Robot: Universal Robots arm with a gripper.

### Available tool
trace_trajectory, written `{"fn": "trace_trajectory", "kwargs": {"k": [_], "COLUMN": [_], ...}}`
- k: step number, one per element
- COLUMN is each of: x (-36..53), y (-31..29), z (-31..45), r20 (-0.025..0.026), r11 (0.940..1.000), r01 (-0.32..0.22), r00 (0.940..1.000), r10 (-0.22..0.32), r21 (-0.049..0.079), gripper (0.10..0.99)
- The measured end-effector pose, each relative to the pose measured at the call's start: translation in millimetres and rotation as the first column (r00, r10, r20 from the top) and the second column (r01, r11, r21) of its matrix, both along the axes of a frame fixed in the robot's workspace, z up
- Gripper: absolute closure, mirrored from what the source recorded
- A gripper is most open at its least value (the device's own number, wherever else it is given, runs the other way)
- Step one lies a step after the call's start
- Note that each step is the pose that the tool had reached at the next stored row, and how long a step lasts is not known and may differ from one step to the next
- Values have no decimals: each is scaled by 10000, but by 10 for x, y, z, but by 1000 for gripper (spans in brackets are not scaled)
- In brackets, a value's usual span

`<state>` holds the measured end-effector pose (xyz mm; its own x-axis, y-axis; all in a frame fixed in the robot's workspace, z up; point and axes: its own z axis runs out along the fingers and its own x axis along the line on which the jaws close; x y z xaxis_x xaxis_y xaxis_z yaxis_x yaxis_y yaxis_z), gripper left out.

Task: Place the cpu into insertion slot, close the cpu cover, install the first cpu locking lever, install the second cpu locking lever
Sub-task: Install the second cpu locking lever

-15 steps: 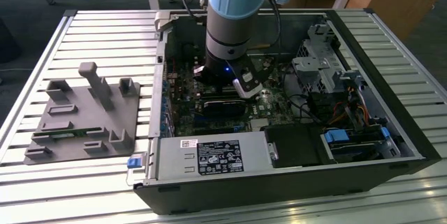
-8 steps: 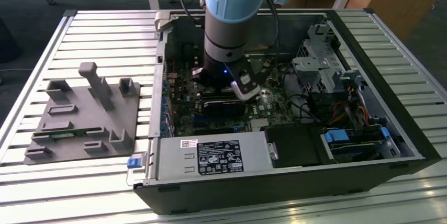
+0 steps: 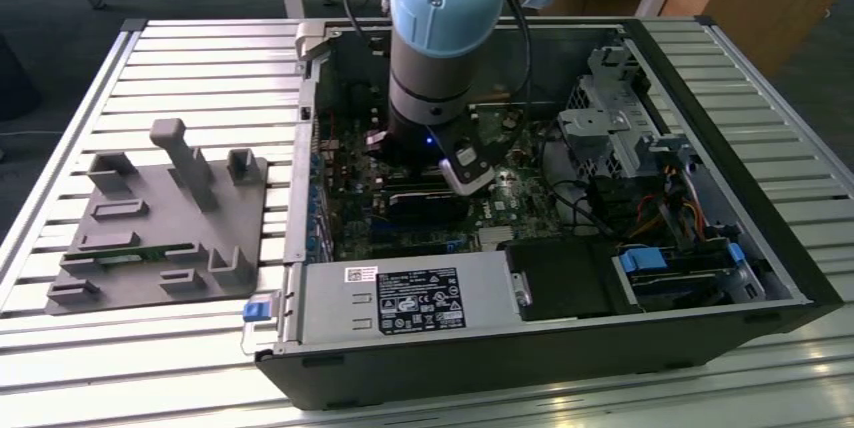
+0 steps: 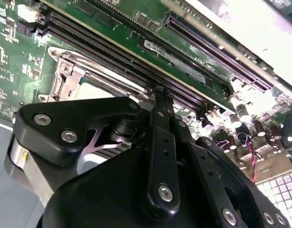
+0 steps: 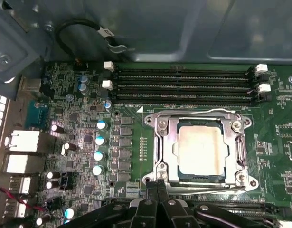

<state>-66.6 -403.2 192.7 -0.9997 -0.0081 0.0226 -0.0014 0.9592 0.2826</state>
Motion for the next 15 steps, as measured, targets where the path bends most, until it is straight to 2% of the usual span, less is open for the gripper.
{"fn": "trace_trajectory", "kwargs": {"k": [3,8,15], "x": [-9,-70,-72], "y": [1,1,1], "z": [-10,-35,-46], "r20": [3,9,7], "r11": [9999,9997,9997], "r01": [0,0,-1], "r00": [10000,10000,10000], "r10": [0,0,0], "r21": [129,230,254], "gripper": [980,980,980]}}
